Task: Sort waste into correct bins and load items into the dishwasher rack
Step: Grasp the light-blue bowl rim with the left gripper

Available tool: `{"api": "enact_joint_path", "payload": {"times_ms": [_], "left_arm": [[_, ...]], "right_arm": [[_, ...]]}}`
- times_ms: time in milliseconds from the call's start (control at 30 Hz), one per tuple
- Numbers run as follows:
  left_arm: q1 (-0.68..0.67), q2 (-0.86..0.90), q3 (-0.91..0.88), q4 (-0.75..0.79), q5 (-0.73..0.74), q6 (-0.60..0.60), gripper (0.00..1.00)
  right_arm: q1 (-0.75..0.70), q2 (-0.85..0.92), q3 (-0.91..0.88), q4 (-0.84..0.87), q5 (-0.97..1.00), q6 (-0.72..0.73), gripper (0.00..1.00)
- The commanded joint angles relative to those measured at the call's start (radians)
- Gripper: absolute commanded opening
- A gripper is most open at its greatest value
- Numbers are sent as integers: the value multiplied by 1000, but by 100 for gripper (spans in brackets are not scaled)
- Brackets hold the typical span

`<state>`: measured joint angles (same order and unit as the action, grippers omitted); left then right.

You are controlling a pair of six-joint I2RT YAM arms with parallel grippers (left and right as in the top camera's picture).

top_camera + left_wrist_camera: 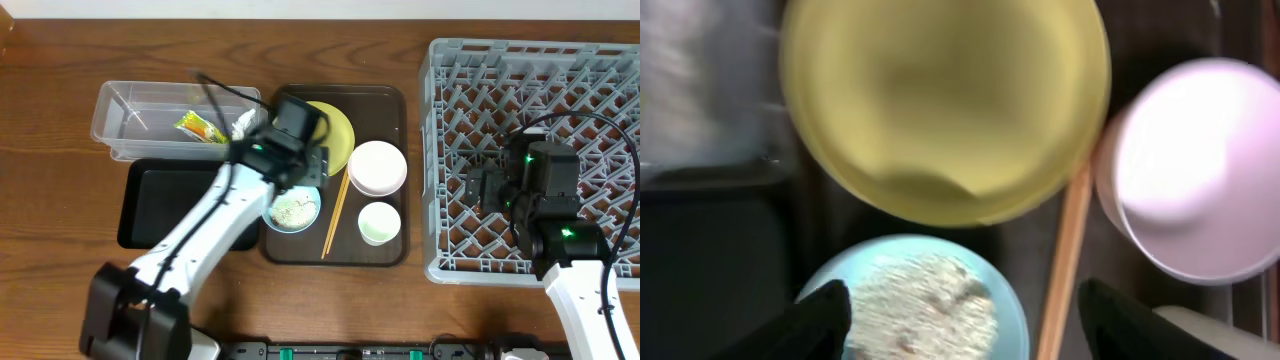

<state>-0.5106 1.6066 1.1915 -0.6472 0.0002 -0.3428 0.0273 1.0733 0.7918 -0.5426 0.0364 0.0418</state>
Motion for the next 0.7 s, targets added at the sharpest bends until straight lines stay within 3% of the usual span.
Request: {"api": "enact_joint_path", "payload": {"times_ms": [0,200,533,667], "left_arm": [[-42,58,3,-5,-9,-13,69],[-77,159,3,-26,-8,-77,64],[-81,279,4,-14,15,-109,48],[-81,281,4,-7,16,-108,37]], "right_arm": [[-8,0,20,-7,-4,10,99],[-8,0,20,-16,-4,10,99],[-8,0,20,-16,-4,10,99],[-8,0,20,-18,-4,10,99]]}}
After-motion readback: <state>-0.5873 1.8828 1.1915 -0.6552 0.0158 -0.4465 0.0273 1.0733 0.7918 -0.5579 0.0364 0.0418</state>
